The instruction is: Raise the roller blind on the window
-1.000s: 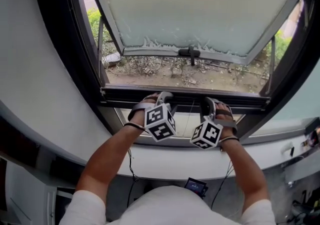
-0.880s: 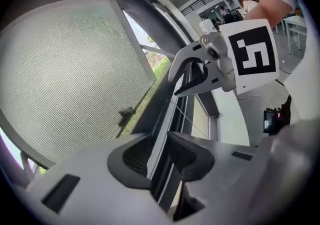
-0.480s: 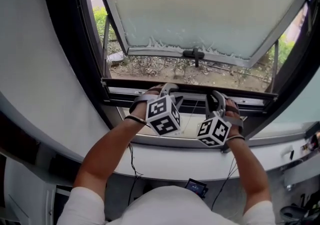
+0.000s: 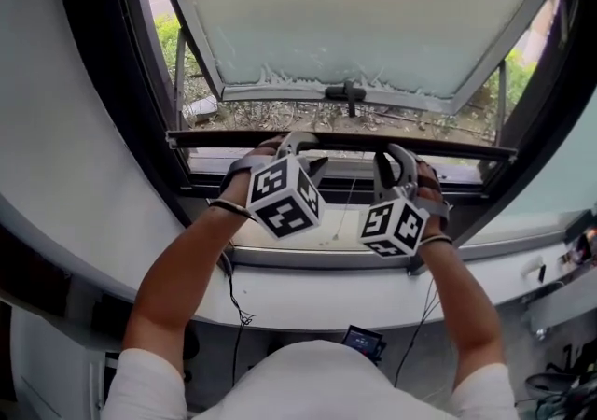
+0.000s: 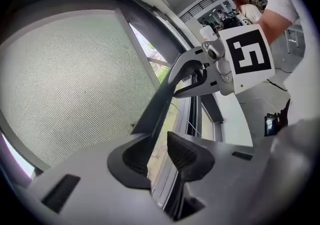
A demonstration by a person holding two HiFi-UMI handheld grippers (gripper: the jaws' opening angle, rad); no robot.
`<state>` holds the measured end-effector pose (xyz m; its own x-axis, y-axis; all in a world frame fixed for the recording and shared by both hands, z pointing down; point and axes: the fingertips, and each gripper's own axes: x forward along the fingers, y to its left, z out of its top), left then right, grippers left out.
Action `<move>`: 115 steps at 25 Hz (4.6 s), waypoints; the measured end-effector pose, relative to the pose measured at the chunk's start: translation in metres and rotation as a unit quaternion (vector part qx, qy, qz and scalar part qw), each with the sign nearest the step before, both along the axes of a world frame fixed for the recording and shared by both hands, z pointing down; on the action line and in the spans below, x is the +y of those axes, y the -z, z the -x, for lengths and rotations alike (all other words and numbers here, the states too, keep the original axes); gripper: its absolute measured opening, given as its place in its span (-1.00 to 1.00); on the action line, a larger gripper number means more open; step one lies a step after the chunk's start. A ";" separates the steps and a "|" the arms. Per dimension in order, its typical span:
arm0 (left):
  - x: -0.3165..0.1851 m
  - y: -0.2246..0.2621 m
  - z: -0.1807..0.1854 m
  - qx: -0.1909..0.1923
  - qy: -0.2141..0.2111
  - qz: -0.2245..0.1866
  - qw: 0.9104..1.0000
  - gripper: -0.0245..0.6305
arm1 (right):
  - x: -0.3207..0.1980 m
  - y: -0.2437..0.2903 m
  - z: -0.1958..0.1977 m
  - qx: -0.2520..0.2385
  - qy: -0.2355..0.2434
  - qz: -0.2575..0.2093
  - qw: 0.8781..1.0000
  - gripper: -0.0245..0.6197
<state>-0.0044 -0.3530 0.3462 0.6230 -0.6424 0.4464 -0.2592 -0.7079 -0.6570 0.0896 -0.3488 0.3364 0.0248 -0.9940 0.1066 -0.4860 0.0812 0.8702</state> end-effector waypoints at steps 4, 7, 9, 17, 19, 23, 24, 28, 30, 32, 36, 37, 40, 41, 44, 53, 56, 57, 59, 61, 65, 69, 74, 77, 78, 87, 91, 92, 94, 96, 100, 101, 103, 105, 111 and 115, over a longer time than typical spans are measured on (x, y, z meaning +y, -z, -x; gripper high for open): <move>0.000 0.004 0.001 -0.004 -0.003 0.005 1.000 -0.59 | 0.002 0.004 0.000 -0.024 0.006 0.007 1.000 -0.70; 0.000 0.008 0.001 -0.008 -0.002 -0.001 1.000 -0.59 | 0.010 0.011 0.000 -0.061 0.011 -0.003 0.998 -0.69; -0.001 0.015 0.000 -0.008 -0.002 -0.008 1.000 -0.59 | 0.017 0.019 -0.002 -0.084 0.012 -0.016 0.996 -0.69; -0.003 0.057 0.001 0.005 -0.002 -0.033 0.999 -0.59 | 0.042 0.016 -0.005 -0.150 0.020 -0.010 0.988 -0.69; -0.004 0.069 0.001 0.008 -0.006 -0.036 0.999 -0.59 | 0.047 0.012 -0.007 -0.160 0.020 -0.008 0.987 -0.69; -0.003 0.078 0.001 0.003 -0.013 -0.033 0.999 -0.60 | 0.057 -0.004 -0.010 -0.180 0.016 0.006 0.984 -0.69; -0.003 0.078 0.002 0.001 -0.014 -0.034 0.999 -0.60 | 0.058 -0.008 -0.011 -0.184 0.015 0.010 0.983 -0.69; -0.005 0.085 0.003 0.007 -0.014 -0.038 0.999 -0.60 | 0.062 -0.022 -0.008 -0.189 0.017 0.026 0.981 -0.69; -0.005 0.092 0.003 0.011 -0.014 -0.042 0.999 -0.60 | 0.063 -0.030 -0.007 -0.189 0.018 0.035 0.981 -0.69; -0.004 0.105 0.002 0.024 -0.016 -0.050 0.998 -0.60 | 0.064 -0.035 -0.005 -0.188 0.020 0.043 0.981 -0.69; -0.004 0.140 0.004 0.046 -0.016 -0.068 0.996 -0.60 | 0.065 -0.042 -0.004 -0.188 0.021 0.055 0.980 -0.69; -0.004 0.146 0.004 0.044 -0.016 -0.074 0.996 -0.60 | 0.064 -0.043 -0.004 -0.188 0.021 0.055 0.980 -0.69; -0.004 0.155 0.002 0.022 -0.016 -0.084 0.996 -0.60 | 0.065 -0.044 -0.006 -0.189 0.021 0.053 0.980 -0.69; -0.004 0.156 0.002 0.013 -0.016 -0.086 0.996 -0.60 | 0.065 -0.043 -0.005 -0.189 0.022 0.053 0.980 -0.69; -0.005 0.159 0.003 0.008 -0.016 -0.091 0.996 -0.60 | 0.065 -0.044 -0.003 -0.190 0.024 0.055 0.980 -0.69; -0.006 0.169 0.001 0.019 -0.015 -0.095 0.995 -0.60 | 0.065 -0.053 0.003 -0.187 0.031 0.063 0.980 -0.69; -0.007 0.182 0.002 0.027 -0.012 -0.109 0.994 -0.60 | 0.065 -0.053 0.006 -0.185 0.031 0.065 0.980 -0.69; -0.007 0.188 0.003 0.032 -0.011 -0.115 0.993 -0.60 | 0.065 -0.054 0.007 -0.185 0.032 0.066 0.980 -0.69; -0.005 0.201 0.003 0.042 -0.009 -0.122 0.992 -0.60 | 0.066 -0.055 0.009 -0.185 0.032 0.068 0.980 -0.69; -0.004 0.211 0.004 0.041 -0.008 -0.126 0.991 -0.60 | 0.068 -0.055 0.010 -0.185 0.033 0.069 0.980 -0.69; -0.005 0.221 0.004 0.034 -0.006 -0.135 0.990 -0.60 | 0.069 -0.054 0.009 -0.187 0.031 0.067 0.980 -0.69; -0.007 0.226 0.005 0.029 -0.004 -0.135 0.990 -0.62 | 0.066 -0.051 0.013 -0.194 0.034 0.067 0.978 -0.69; -0.007 0.237 0.003 0.037 -0.005 -0.141 0.989 -0.63 | 0.065 -0.052 0.023 -0.201 0.043 0.074 0.976 -0.69; -0.009 0.247 0.000 0.028 -0.005 -0.160 0.987 -0.63 | 0.062 -0.055 0.026 -0.202 0.046 0.081 0.975 -0.69; -0.009 0.249 0.000 0.025 -0.004 -0.162 0.986 -0.63 | 0.061 -0.055 0.028 -0.202 0.047 0.083 0.975 -0.69; -0.013 0.263 0.001 0.011 0.001 -0.175 0.984 -0.63 | 0.059 -0.057 0.028 -0.199 0.046 0.091 0.975 -0.69; -0.033 0.269 0.007 0.021 0.004 -0.186 0.982 -0.63 | 0.059 -0.058 0.026 -0.200 0.047 0.092 0.974 -0.69; -0.034 0.269 0.008 0.022 0.004 -0.187 0.982 -0.63 | 0.058 -0.059 0.026 -0.201 0.047 0.093 0.974 -0.69; -0.034 0.271 0.008 0.023 0.004 -0.189 0.982 -0.63 | 0.056 -0.062 0.025 -0.205 0.048 0.097 0.973 -0.69; -0.031 0.272 0.007 0.023 0.004 -0.191 0.981 -0.63 | 0.055 -0.064 0.026 -0.207 0.049 0.103 0.972 -0.69; -0.025 0.275 0.005 0.022 0.005 -0.194 0.981 -0.63 | 0.052 -0.067 0.026 -0.205 0.051 0.108 0.972 -0.69; -0.024 0.275 0.004 0.021 0.005 -0.195 0.981 -0.63 | 0.050 -0.067 0.026 -0.205 0.052 0.108 0.971 -0.69; -0.022 0.277 0.003 0.021 0.005 -0.197 0.980 -0.63 | 0.046 -0.066 0.027 -0.208 0.053 0.110 0.971 -0.69; -0.021 0.279 0.003 0.021 0.006 -0.199 0.980 -0.63 | 0.040 -0.064 0.027 -0.219 0.056 0.114 0.967 -0.69; -0.017 0.283 0.002 0.022 0.007 -0.206 0.978 -0.63 | 0.015 -0.073 0.034 -0.257 0.053 0.150 0.953 -0.58; -0.014 0.287 0.000 0.022 0.008 -0.210 0.977 -0.63 | -0.004 -0.081 0.036 -0.261 0.040 0.160 0.951 -0.56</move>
<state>-0.0049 -0.3674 0.0593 0.6244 -0.7728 0.1131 -0.3030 -0.3731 -0.8769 0.0534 -0.3525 0.4177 -0.1880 -0.9051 0.3814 -0.8260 0.3558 0.4372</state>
